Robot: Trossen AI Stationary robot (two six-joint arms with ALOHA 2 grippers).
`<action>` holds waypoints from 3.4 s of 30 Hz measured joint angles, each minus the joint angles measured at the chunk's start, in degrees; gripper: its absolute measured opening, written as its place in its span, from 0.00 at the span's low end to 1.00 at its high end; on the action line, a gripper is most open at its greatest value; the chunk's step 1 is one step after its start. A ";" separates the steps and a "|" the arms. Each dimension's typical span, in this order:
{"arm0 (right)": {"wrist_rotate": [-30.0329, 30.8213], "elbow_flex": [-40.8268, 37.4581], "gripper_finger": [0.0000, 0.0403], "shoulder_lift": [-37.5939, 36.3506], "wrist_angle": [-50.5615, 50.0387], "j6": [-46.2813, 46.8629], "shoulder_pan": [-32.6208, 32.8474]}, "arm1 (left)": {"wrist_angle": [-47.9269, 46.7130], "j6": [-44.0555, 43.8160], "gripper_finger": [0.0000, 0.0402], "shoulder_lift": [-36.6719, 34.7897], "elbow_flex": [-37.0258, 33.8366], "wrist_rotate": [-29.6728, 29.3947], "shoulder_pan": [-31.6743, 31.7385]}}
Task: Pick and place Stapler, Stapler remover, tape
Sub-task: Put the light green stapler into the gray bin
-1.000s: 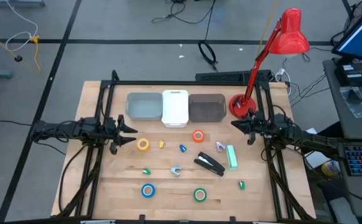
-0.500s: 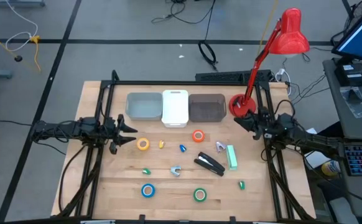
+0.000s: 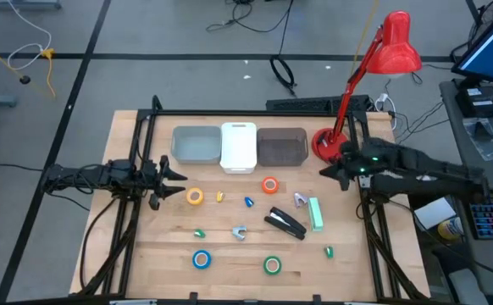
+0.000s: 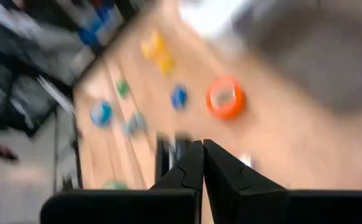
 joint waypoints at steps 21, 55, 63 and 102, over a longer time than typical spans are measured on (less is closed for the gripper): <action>-4.57 17.28 0.22 23.24 -30.88 23.45 7.16 | -1.54 4.37 0.44 0.02 0.01 -0.01 0.00; 1.48 17.30 0.58 36.77 -27.20 39.40 16.05 | -1.42 5.11 0.44 0.02 0.01 -0.52 0.00; 5.62 17.30 0.57 42.86 -25.35 43.64 20.82 | -1.35 5.11 0.44 0.02 0.01 -0.52 -0.01; 2.53 0.74 0.57 45.08 -1.42 62.72 30.79 | -1.14 4.63 0.44 0.02 0.01 -0.45 0.00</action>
